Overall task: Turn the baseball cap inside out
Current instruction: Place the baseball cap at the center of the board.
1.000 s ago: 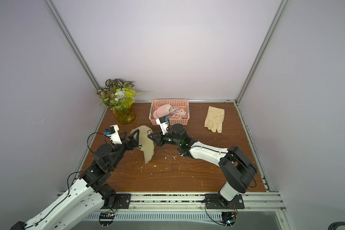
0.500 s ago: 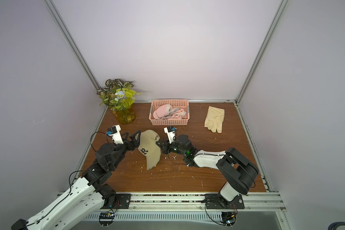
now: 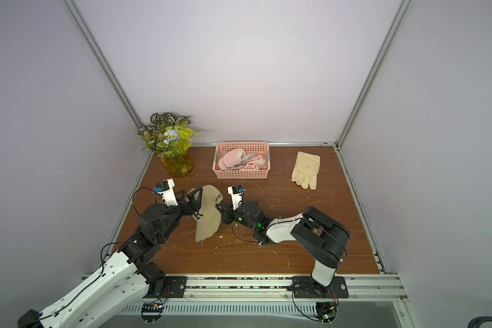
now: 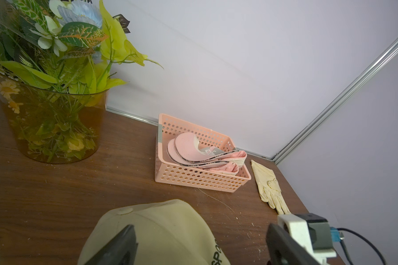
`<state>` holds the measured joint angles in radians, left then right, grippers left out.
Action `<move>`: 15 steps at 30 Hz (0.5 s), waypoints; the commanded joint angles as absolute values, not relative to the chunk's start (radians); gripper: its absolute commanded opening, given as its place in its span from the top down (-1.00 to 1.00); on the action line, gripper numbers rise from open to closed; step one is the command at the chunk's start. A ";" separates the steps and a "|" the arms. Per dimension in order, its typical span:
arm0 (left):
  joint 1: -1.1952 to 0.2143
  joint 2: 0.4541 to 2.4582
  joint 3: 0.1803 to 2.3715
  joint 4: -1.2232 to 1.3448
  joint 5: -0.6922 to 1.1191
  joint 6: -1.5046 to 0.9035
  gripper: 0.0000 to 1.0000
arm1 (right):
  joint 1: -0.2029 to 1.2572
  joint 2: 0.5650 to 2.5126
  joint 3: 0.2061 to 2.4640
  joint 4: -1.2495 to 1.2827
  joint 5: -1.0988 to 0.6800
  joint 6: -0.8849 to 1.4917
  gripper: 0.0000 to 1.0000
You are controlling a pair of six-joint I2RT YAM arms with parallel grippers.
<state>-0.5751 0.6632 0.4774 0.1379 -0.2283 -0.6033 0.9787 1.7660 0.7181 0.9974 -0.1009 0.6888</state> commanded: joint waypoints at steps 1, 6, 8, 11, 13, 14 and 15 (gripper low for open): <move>-0.565 0.652 0.470 0.145 -0.221 -0.614 -0.78 | 1.010 1.812 0.766 1.001 -0.069 0.690 1.00; -0.564 0.650 0.469 0.141 -0.220 -0.613 -0.78 | 1.037 1.862 0.812 0.980 -0.036 0.692 1.00; -0.564 0.656 0.471 0.143 -0.216 -0.614 -0.78 | 1.041 1.884 0.821 0.975 -0.034 0.695 0.99; -0.563 0.660 0.471 0.142 -0.210 -0.614 -0.79 | 1.045 1.901 0.822 0.976 -0.034 0.699 0.70; -0.564 0.664 0.471 0.140 -0.209 -0.612 -0.79 | 1.045 1.902 0.821 0.970 -0.029 0.695 0.31; -0.562 0.666 0.472 0.140 -0.209 -0.611 -0.79 | 1.046 1.897 0.820 0.966 -0.028 0.689 0.13; -0.562 0.666 0.472 0.140 -0.206 -0.609 -0.80 | 1.046 1.889 0.814 0.959 -0.021 0.679 -0.04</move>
<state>-0.5743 0.6643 0.4774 0.1375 -0.2207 -0.6067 1.0370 1.9053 0.8131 0.9722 -0.0441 0.7025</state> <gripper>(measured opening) 0.898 0.471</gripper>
